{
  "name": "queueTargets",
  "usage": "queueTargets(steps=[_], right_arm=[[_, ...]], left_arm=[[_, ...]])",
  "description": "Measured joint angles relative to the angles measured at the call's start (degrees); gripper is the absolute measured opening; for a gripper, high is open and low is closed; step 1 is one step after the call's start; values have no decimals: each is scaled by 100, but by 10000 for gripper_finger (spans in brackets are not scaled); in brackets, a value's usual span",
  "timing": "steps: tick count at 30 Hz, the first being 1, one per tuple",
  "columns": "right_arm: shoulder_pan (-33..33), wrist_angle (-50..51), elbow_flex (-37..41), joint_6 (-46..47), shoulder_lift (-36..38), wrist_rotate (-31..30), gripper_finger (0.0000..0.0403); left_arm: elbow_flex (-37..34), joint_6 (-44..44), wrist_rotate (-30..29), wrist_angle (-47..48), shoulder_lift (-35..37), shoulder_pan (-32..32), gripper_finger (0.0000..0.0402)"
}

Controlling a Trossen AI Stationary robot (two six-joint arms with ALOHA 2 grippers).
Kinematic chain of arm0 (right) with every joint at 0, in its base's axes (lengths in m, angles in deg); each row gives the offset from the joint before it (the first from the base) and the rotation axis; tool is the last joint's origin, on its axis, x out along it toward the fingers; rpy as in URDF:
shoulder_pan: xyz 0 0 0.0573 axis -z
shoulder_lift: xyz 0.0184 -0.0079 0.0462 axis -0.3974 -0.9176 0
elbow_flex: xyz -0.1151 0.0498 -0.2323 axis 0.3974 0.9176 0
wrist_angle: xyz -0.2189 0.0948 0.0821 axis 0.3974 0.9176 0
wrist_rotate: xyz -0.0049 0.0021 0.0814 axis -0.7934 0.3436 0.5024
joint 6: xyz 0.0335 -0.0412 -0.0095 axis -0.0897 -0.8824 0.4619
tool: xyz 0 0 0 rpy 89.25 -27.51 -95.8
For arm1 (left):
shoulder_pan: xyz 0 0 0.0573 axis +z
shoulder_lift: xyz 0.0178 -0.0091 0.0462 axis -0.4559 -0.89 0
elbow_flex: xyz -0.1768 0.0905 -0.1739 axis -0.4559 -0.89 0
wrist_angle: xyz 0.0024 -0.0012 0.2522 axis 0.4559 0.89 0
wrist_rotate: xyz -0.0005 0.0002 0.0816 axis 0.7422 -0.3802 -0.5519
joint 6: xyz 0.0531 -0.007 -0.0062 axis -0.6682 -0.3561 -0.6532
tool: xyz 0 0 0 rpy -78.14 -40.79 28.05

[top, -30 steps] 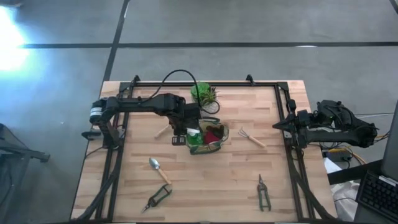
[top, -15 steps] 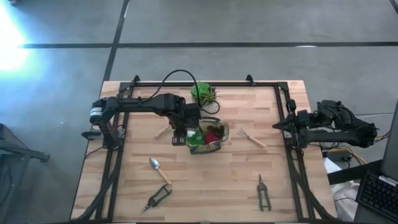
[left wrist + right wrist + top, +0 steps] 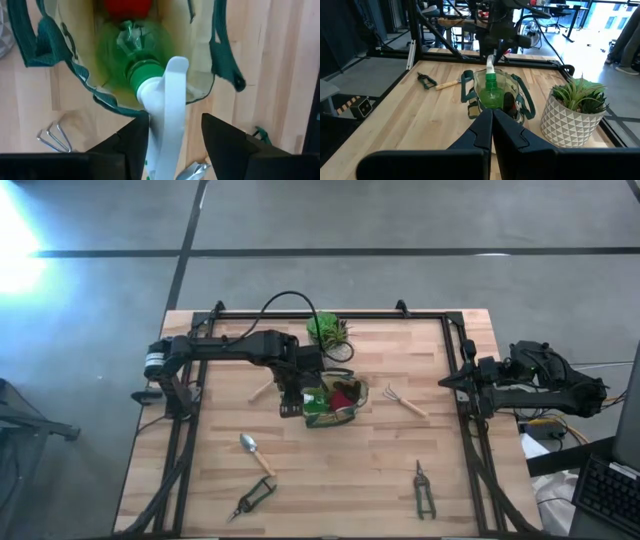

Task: Pick & Place Garden tools in Gardening bag
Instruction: Put the right green shear scissors into the gardening bag

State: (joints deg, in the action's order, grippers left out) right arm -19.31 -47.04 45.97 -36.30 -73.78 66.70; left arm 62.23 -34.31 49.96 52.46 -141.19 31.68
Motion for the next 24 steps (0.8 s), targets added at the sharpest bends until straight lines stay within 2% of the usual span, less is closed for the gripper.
queueTargets(steps=[4, 18, 24], right_arm=[[0, 0, 1, 0, -2, 0, 8], [0, 0, 2, 0, -1, 0, 8], [1, 2, 0, 0, 0, 0, 8]], left_arm=[[228, 90, 2, 33, 0, 2, 197], [1571, -166, -95, 200, 179, 4, 195], [1718, -247, -391, 208, 522, 2, 195]])
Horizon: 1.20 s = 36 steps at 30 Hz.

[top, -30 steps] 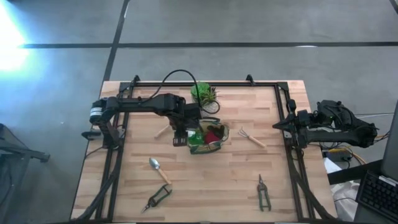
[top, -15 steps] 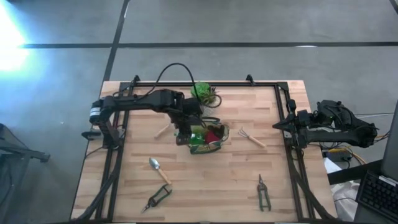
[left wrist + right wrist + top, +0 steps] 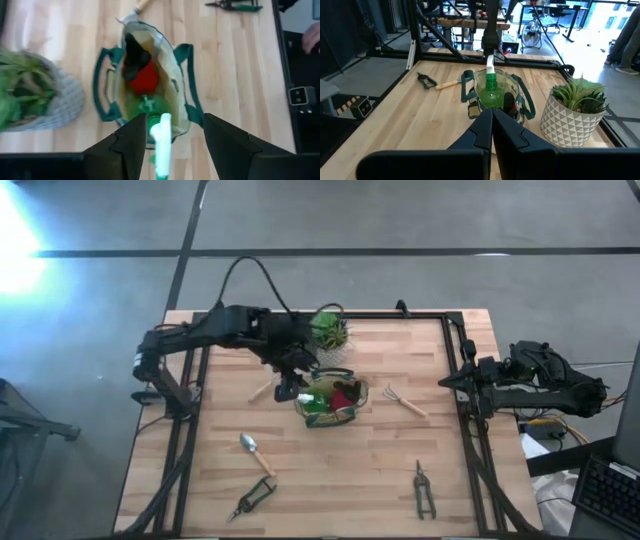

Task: Pick & Place Garden tools in Gardening bag
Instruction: Put the right green shear scissors into the gardening bag

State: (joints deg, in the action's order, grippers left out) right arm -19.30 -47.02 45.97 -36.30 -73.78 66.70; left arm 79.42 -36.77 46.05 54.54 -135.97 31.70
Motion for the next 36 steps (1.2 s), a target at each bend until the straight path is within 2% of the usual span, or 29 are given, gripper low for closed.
queueTargets(steps=[14, 20, 26, 36], right_arm=[[-1, -2, 2, 0, -1, 0, 8], [-1, -1, 2, 0, 0, 0, 8], [0, -2, 1, 0, 0, 1, 8], [0, -2, 1, 0, -1, 1, 8]], left_arm=[[-73, -289, -481, -457, 714, -20, 195], [-401, -691, -479, -1257, 1091, -31, 195], [-1781, -1016, -479, -2866, 1835, -31, 195], [-4898, -931, -477, -5957, 3221, -31, 195]])
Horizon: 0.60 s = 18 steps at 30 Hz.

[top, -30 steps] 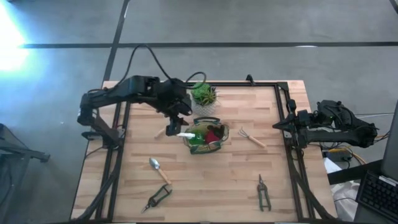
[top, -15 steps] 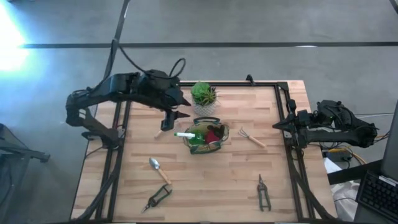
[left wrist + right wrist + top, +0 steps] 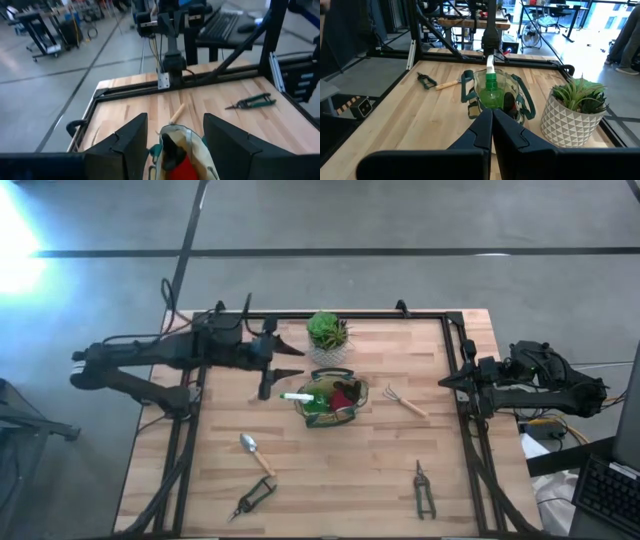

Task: Pick & Place Garden tools in Gardening bag
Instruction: Put the right green shear scissors into the gardening bag

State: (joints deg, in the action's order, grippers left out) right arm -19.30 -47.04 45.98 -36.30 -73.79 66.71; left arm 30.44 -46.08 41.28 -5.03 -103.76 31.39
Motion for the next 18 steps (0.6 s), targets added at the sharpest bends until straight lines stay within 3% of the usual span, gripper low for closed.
queueTargets(steps=[9, 13, 18], right_arm=[[0, -129, 1, -29, 0, -1, 8], [-1, -1119, 34, -322, -24, 2, 8], [1, -2244, 44, 67, -97, -8, 8]], left_arm=[[-2494, 603, 2, -2547, 1168, -2, 195], [-3333, 840, 2, -3624, 1547, -2, 195], [-4145, 888, 2, -4791, 1817, -2, 195]])
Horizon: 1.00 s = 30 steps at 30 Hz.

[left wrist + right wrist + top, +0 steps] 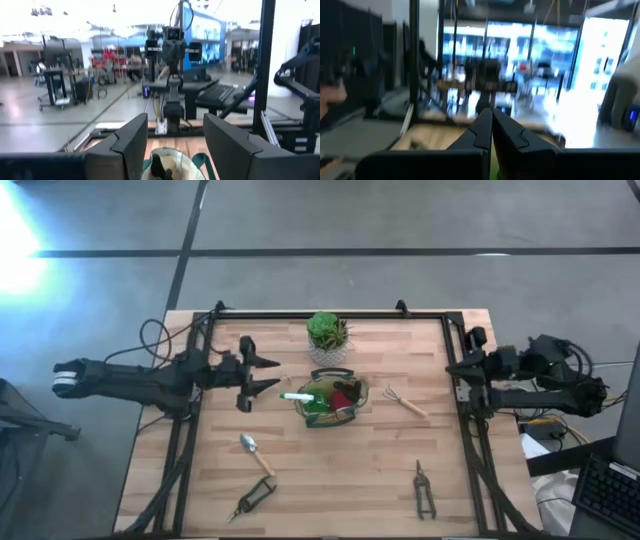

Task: Pick & Place Garden tools in Gardening bag
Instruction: Put the right green shear scissors into the gardening bag

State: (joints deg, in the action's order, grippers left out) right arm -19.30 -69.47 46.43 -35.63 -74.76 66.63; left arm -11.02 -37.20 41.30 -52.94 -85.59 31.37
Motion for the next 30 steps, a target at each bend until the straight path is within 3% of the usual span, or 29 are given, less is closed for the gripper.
queueTargets(steps=[6, 13, 15, 21, 30], right_arm=[[0, -531, -2, -405, -296, -69, 8], [3, -715, -17, -512, -1012, -894, 8], [-18, -866, 1, -473, -1245, -822, 8], [-41, -803, 24, -62, -2314, 220, 8], [-410, 335, -311, 902, -3049, 277, 8]], left_arm=[[-500, -2, 0, -599, 108, 0, 195], [-572, -2, 0, -620, 115, 0, 195], [-571, -2, 1, -619, 115, 0, 195], [-570, -2, 0, -625, 114, 0, 195], [-576, 245, 3, -625, 114, 0, 195]])
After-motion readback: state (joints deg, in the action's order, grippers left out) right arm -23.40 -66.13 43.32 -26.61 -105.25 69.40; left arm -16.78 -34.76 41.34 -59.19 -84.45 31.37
